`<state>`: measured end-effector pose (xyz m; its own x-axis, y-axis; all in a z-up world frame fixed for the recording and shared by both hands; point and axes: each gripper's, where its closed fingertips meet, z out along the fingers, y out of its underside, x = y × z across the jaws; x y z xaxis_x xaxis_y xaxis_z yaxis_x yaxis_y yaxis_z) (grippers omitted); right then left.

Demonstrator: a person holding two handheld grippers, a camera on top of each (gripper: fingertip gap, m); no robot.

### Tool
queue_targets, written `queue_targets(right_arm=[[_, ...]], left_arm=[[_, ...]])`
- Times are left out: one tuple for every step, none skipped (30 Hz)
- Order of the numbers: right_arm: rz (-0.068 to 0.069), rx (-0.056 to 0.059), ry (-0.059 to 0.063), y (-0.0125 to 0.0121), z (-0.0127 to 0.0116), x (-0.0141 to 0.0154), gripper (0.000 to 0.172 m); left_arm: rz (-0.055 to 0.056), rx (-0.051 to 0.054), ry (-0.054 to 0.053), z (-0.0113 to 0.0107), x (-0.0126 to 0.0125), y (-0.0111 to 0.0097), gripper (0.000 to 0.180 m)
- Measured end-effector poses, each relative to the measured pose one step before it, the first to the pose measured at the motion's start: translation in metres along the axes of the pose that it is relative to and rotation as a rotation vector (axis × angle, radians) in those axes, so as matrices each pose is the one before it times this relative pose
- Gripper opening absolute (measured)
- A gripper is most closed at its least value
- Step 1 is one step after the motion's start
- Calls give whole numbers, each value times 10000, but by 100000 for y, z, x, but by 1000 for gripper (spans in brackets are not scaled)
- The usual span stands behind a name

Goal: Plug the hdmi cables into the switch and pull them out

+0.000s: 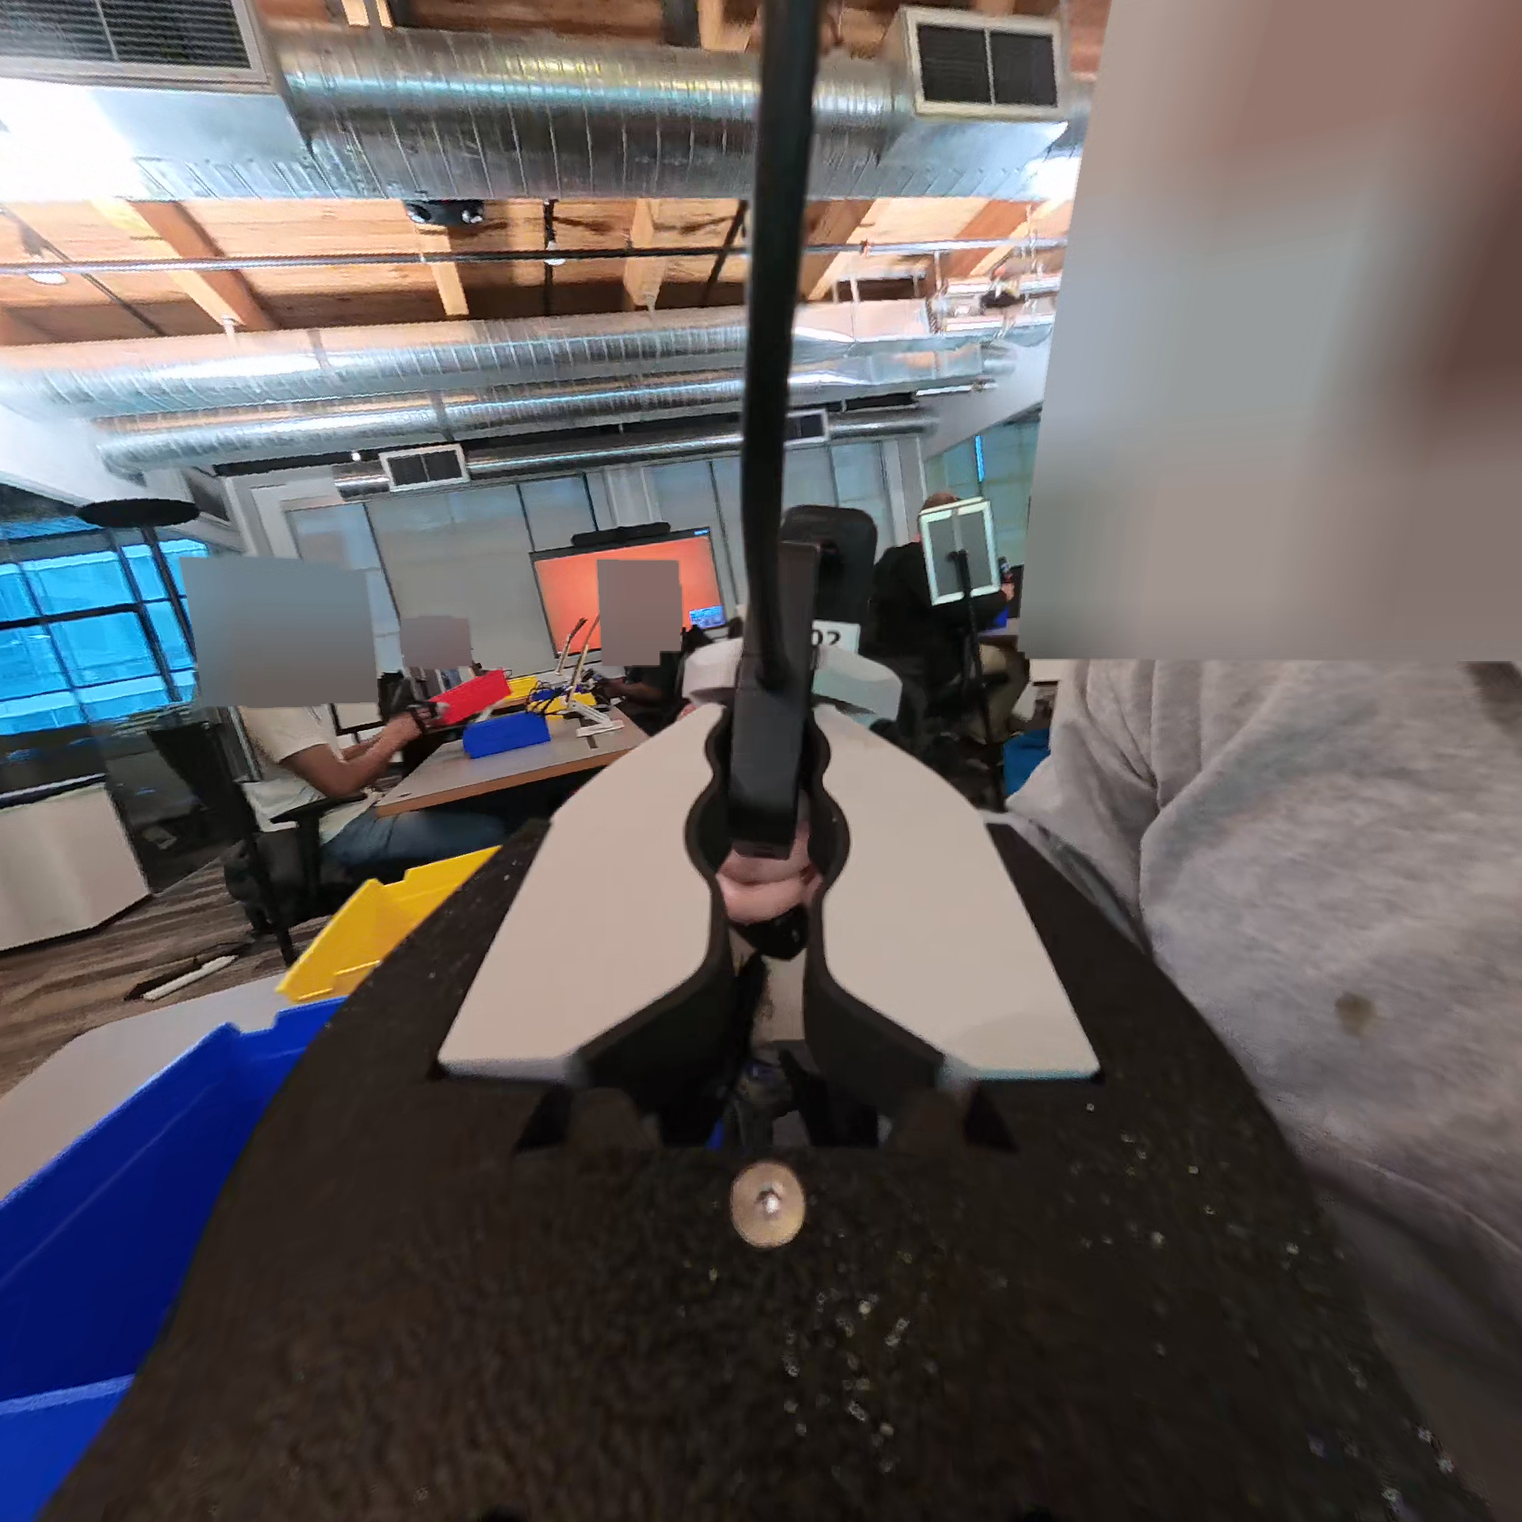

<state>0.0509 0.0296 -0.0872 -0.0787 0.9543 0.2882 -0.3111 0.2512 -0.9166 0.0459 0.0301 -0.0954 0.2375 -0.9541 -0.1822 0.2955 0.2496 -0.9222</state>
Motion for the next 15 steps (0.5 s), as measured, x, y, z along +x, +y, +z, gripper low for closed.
queue_targets(right_arm=[[301, -174, -38, 133, -160, 107, 13], [150, -254, 13, 199, -309, 188, 14], [-26, -244, 131, 116, -542, 309, 15], [-104, -123, 292, -119, -784, 491, 20], [-85, -85, 355, -224, -973, 596, 23], [-42, -137, 375, -172, -1077, 668, 25], [-52, -208, 407, -17, -1121, 731, 26], [-101, -307, 419, 203, -1110, 760, 27], [-128, -440, 398, 492, -1065, 755, 27], [-121, -559, 351, 752, -969, 697, 27], [-91, -581, 255, 903, -850, 544, 29], [-39, -586, 125, 998, -728, 327, 29], [0, -569, 19, 1020, -588, 142, 31], [6, -523, -10, 962, -476, 46, 32], [-29, -462, 19, 875, -358, 43, 34]], left_arm=[[290, -186, -142, 96, -37, 163, 14], [248, -283, -162, 120, -54, 273, 14], [230, -248, -214, 14, -165, 173, 14], [178, -114, -138, -142, -109, -31, 14], [88, -10, -110, -269, -141, -191, 14], [55, 61, -118, -382, -196, -273, 14], [19, 101, -132, -443, -253, -317, 14], [-12, 73, -184, -468, -354, -263, 14], [3, 23, -253, -466, -462, -168, 14], [25, -24, -211, -412, -396, -57, 14], [31, -36, -148, -373, -290, -13, 14], [34, -15, -143, -307, -280, -35, 14], [34, 13, -109, -246, -196, -89, 14], [19, 25, -51, -198, -104, -93, 14], [16, 24, -18, -148, -41, -101, 14]])
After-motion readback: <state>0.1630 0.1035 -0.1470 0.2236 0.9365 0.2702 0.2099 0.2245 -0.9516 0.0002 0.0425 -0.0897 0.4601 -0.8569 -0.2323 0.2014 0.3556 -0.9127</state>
